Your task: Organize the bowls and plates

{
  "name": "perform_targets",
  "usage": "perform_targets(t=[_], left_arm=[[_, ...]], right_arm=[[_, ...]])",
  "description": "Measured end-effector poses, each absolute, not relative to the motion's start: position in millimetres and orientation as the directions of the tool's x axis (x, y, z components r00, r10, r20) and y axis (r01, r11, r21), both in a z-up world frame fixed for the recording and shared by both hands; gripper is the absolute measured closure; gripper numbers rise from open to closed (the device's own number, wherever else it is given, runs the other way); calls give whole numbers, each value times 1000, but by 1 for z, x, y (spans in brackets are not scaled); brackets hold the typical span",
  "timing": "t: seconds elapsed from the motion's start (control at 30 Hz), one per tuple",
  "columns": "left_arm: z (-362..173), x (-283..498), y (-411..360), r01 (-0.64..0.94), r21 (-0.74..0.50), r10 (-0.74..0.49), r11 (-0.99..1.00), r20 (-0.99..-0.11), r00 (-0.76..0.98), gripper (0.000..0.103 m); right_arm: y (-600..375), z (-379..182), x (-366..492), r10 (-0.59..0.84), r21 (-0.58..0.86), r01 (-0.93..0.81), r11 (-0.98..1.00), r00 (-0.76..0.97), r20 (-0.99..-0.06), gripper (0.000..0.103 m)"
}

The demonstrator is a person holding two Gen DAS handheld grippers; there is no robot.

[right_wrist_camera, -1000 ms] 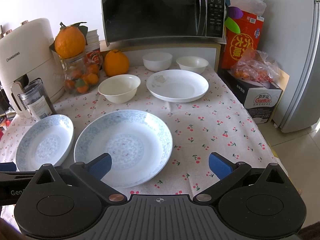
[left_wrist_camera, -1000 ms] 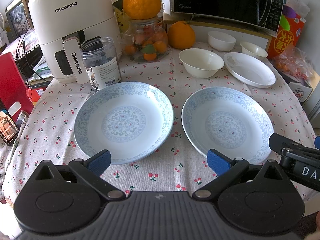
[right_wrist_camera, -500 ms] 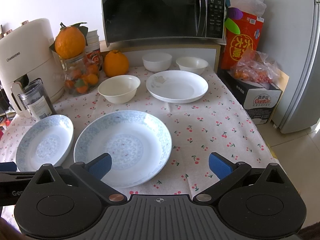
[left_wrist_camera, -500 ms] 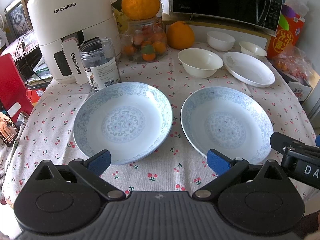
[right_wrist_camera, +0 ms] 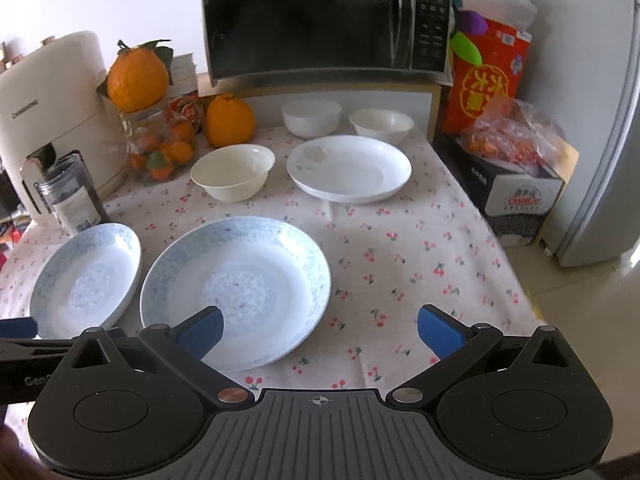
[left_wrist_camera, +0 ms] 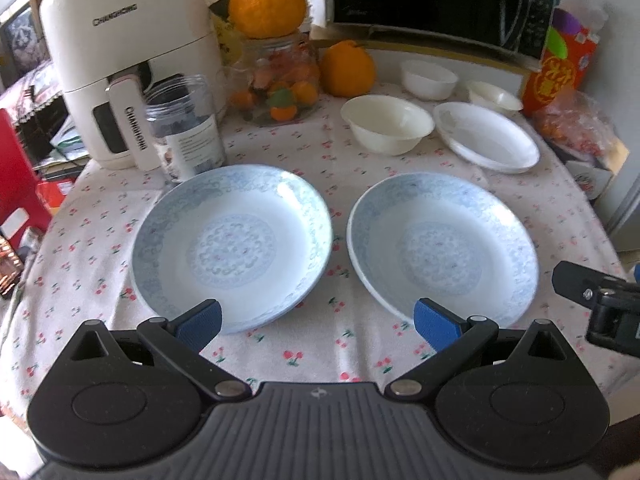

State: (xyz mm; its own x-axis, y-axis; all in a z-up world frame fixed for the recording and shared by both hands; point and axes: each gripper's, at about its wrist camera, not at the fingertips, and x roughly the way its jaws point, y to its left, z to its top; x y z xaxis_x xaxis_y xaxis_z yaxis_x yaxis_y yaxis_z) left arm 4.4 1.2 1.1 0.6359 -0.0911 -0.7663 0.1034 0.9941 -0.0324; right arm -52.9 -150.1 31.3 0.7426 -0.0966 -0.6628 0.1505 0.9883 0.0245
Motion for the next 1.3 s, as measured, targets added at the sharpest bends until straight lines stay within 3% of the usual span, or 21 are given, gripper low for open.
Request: perform_targets(t=[0.17,0.57,0.97,1.3], left_arm=[[7,8,-1,159,-35,-132,987,-743,657,1],[-8,32,16,112,-359,-367,926,-792,488,14],[-25,48,15,120,-372,-382,921,-796,469,24],[-34,57,10,139,-409,-425,902,-785,450,39]], right_arm=[[-162,49,-45,-24,47,77,996,732,-681,0],[-200,36,5,167,155,-73,985,617,-769,0],[-212,-12,45,304,303,-93,948,541,-784,0],[-208,-36,57,297,286,-102,953,506,-810,2]])
